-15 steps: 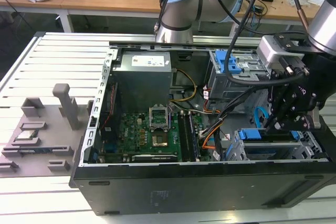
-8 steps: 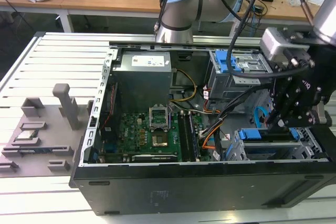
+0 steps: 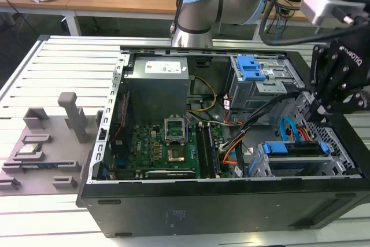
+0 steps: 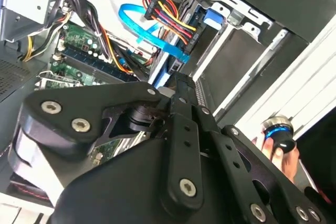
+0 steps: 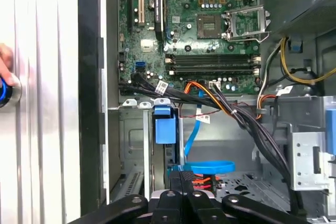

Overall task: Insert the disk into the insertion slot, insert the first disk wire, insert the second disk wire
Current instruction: 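Insert the second disk wire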

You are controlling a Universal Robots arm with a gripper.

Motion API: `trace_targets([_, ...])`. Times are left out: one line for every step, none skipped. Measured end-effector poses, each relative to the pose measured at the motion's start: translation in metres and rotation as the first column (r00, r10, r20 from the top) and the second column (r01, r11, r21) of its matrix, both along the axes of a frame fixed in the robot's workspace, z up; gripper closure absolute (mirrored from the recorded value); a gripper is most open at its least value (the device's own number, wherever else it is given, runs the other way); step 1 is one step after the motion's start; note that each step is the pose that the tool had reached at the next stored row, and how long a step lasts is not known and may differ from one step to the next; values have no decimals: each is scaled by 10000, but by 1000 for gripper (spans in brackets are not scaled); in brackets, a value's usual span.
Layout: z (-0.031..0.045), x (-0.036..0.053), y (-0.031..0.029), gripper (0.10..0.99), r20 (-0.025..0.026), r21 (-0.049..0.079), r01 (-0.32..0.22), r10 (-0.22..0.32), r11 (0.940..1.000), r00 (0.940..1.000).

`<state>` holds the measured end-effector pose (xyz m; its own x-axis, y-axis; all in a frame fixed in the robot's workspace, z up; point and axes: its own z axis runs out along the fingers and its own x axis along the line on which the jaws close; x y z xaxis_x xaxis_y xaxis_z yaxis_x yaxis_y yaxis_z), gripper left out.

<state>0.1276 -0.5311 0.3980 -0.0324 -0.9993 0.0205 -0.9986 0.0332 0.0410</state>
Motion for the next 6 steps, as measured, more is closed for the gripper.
trace_targets([0, 0, 0, 980, 0, 1, -1, 1, 10000, 10000])
trace_targets([0, 0, 0, 980, 0, 2, -1, 1, 10000, 10000])
trace_targets([3, 0, 0, 980, 0, -2, 0, 0, 10000, 10000])
trace_targets([3, 0, 0, 980, 0, -1, 0, 0, 10000, 10000])
trace_targets([3, 0, 0, 980, 0, -1, 0, 0, 10000, 10000])
trace_targets([4, 0, 0, 980, 0, -1, 0, 0, 10000, 10000])
